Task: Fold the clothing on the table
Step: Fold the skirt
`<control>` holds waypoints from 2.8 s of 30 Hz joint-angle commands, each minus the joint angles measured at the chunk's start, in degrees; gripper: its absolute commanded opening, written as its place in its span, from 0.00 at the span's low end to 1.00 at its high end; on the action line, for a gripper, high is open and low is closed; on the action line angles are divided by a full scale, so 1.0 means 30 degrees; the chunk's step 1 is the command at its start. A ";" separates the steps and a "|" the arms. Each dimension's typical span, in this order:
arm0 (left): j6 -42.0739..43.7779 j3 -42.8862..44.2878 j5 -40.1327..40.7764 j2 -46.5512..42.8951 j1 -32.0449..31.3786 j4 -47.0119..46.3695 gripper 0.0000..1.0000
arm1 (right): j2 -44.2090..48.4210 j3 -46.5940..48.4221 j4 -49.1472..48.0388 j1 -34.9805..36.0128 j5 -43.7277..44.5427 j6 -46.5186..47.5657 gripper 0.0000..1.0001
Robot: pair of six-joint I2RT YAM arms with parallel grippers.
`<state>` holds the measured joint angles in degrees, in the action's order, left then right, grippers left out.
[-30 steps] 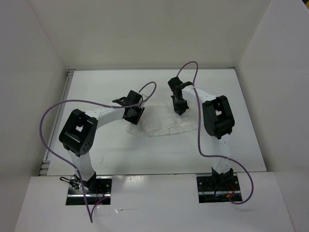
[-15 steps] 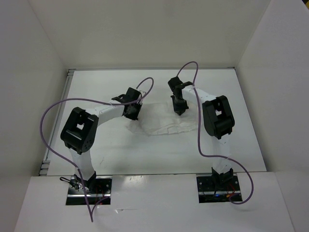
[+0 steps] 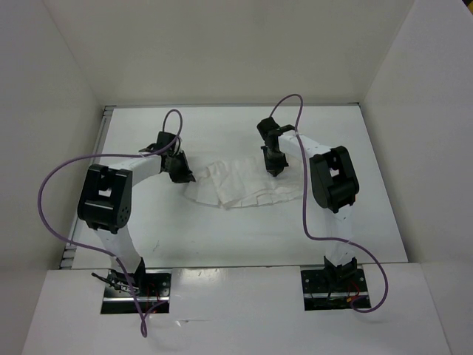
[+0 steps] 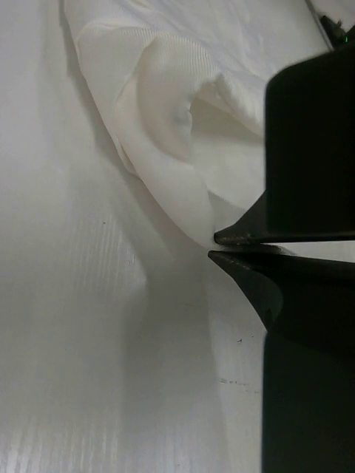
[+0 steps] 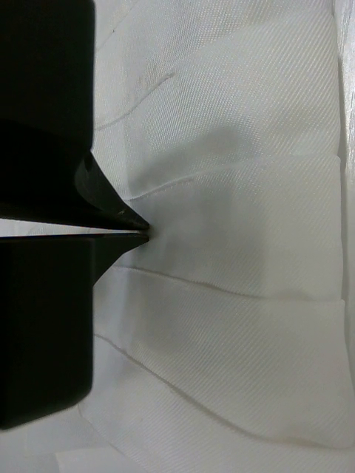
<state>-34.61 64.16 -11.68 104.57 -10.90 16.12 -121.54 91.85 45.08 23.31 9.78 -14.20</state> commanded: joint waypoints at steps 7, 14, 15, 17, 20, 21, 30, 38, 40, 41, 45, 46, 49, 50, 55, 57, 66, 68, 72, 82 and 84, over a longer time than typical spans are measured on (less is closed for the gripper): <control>-0.3522 -0.0791 -0.2493 -0.1868 0.1933 -0.1475 0.47 | -0.0797 -0.0354 -0.0642 -0.0065 -0.0360 0.0279 0.09; 0.0543 -0.0088 -0.1965 -0.3450 0.0880 -0.1477 0.57 | -0.0797 -0.0354 -0.0642 -0.0065 -0.0536 0.0279 0.09; 0.1189 0.0173 -0.2400 -0.3220 0.0878 -0.1477 0.55 | -0.0797 -0.0354 -0.0642 -0.0065 -0.0536 0.0279 0.09; 0.3007 0.0671 -0.4159 -0.2519 0.0704 -0.1682 0.48 | -0.0797 -0.0354 -0.0642 -0.0065 -0.0710 0.0279 0.09; 0.5116 0.1637 -0.4426 -0.1550 0.0526 -0.1303 0.47 | -0.0797 -0.0354 -0.0468 -0.0065 -0.0886 0.0279 0.09; 0.5672 0.1930 -0.4426 -0.1287 0.0526 -0.0808 0.47 | -0.0797 -0.0354 -0.0466 -0.0065 -0.0887 0.0279 0.09; 0.9252 0.3691 -0.2873 0.0767 -0.0645 0.0603 0.47 | -0.0973 -0.0178 -0.0466 -0.0065 -0.0887 0.0279 0.09; 0.9633 0.3515 -0.3049 0.1499 -0.1847 -0.0303 0.47 | -0.1178 -0.0178 -0.0290 -0.0065 -0.0887 0.0279 0.09; 0.9633 0.3515 -0.2844 0.1675 -0.2022 -0.0481 0.47 | -0.1178 -0.0178 -0.0290 -0.0065 -0.0887 0.0279 0.09; 0.9633 0.3515 -0.2409 0.1907 -0.2196 -0.0713 0.47 | -0.1178 -0.0178 -0.0290 -0.0065 -0.0887 0.0279 0.09; 0.9633 0.4011 -0.0947 0.2320 -0.2374 -0.1125 0.37 | -0.1178 -0.0178 -0.0290 -0.0065 -0.0887 0.0279 0.09; 0.9633 0.4187 -0.0447 0.2320 -0.2374 -0.1415 0.35 | -0.1178 -0.0178 -0.0290 -0.0065 -0.0887 0.0279 0.09; 0.9457 0.4421 0.1312 0.2320 -0.2374 -0.2148 0.16 | -0.1178 -0.0178 -0.0290 -0.0065 -0.1063 0.0279 0.09; 0.9457 0.4656 0.1722 0.2320 -0.2374 -0.2325 0.11 | -0.1352 -0.0178 -0.0290 -0.0065 -0.1063 0.0279 0.09; 0.9457 0.5945 0.2371 0.2144 -0.2374 -0.2502 0.06 | -0.1353 -0.0178 -0.0290 -0.0065 -0.1239 0.0279 0.09; 0.9457 0.6355 0.2781 0.2144 -0.2374 -0.2502 0.06 | -0.1353 -0.0178 -0.0290 -0.0065 -0.1442 0.0279 0.09; 0.6829 0.9136 0.4916 0.5038 -0.1908 -0.2035 0.43 | -0.1705 -0.0004 -0.0290 0.0111 -0.1620 0.0455 0.09; 0.5975 0.9814 0.5181 0.5249 -0.1438 -0.1623 0.43 | -0.1705 -0.0003 -0.0290 0.0111 -0.1620 0.0455 0.09; 0.4068 0.8384 0.3876 0.2942 -0.0733 -0.2382 0.46 | -0.0858 -0.0003 -0.0290 0.0111 -0.1180 0.0252 0.10; 0.5236 0.3847 -0.5217 -0.3124 -0.0733 -0.0947 0.64 | 0.4966 0.0029 0.0969 0.0111 -0.2964 -0.0776 0.43; 0.5676 0.3137 -0.4721 -0.3305 -0.0354 -0.1473 0.70 | 0.5675 -0.0176 0.0969 -0.0063 -0.3317 -0.0952 0.43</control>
<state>-19.44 77.58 -20.93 95.39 -12.97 11.92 -112.73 91.61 47.24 23.22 3.55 -15.73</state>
